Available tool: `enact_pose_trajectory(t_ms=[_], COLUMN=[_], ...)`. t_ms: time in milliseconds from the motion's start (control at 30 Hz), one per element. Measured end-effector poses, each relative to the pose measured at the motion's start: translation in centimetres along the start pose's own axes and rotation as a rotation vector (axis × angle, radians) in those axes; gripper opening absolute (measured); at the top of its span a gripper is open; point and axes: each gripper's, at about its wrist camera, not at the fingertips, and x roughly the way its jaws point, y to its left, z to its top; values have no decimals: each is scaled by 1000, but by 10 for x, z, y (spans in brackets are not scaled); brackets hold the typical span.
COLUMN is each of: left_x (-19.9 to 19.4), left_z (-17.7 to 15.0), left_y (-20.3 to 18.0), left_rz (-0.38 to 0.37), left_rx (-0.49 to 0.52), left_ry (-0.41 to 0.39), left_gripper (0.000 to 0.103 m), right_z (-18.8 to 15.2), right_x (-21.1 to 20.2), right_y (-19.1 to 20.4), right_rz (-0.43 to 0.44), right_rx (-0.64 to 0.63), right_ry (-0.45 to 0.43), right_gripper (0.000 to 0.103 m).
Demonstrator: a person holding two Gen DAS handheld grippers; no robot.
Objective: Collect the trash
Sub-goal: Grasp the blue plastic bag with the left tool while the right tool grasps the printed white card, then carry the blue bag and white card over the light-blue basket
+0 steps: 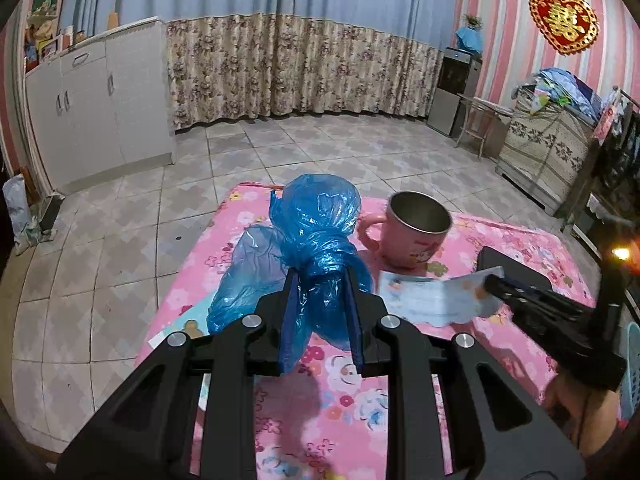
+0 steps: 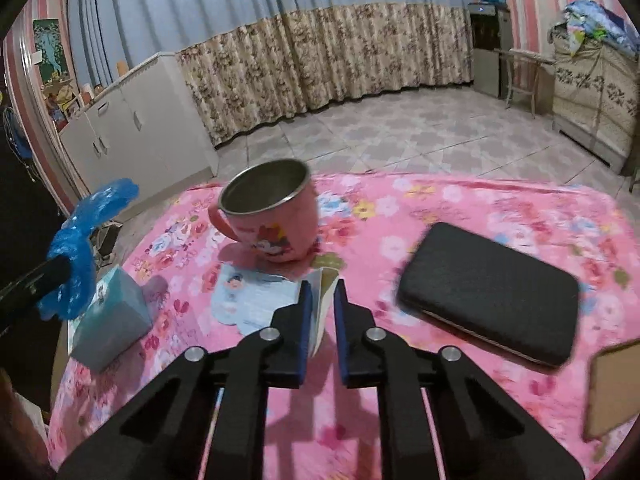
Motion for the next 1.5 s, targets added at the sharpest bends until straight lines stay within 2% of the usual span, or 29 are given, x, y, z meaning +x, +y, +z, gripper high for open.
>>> enact_pose_trajectory(t_ms=[167, 300, 467, 667, 967, 1200, 1500], left_x=[-1, -6, -25, -48, -64, -73, -95], left_z=[-3, -8, -17, -51, -97, -112, -120], left_y=[-15, -40, -93, -163, -229, -278, -368], left_rz=[-54, -106, -155, -214, -286, -326, -471], left_rx=[8, 33, 97, 217, 289, 337, 429], left_ry=[7, 12, -15, -8, 26, 24, -4], left_gripper=[21, 21, 21, 21, 21, 21, 21], right_z=[-7, -19, -34, -55, -90, -108, -115], right_x=[-43, -92, -152, -211, -257, -285, -352], right_y=[-35, -72, -112, -150, -196, -226, -296], right_rz=[-38, -91, -162, -221, -286, -340, -497], right_rx=[26, 48, 56, 45, 82, 117, 227], right_ry=[-30, -66, -108, -143, -156, -189, -286], right_gripper=[8, 7, 7, 7, 7, 7, 7])
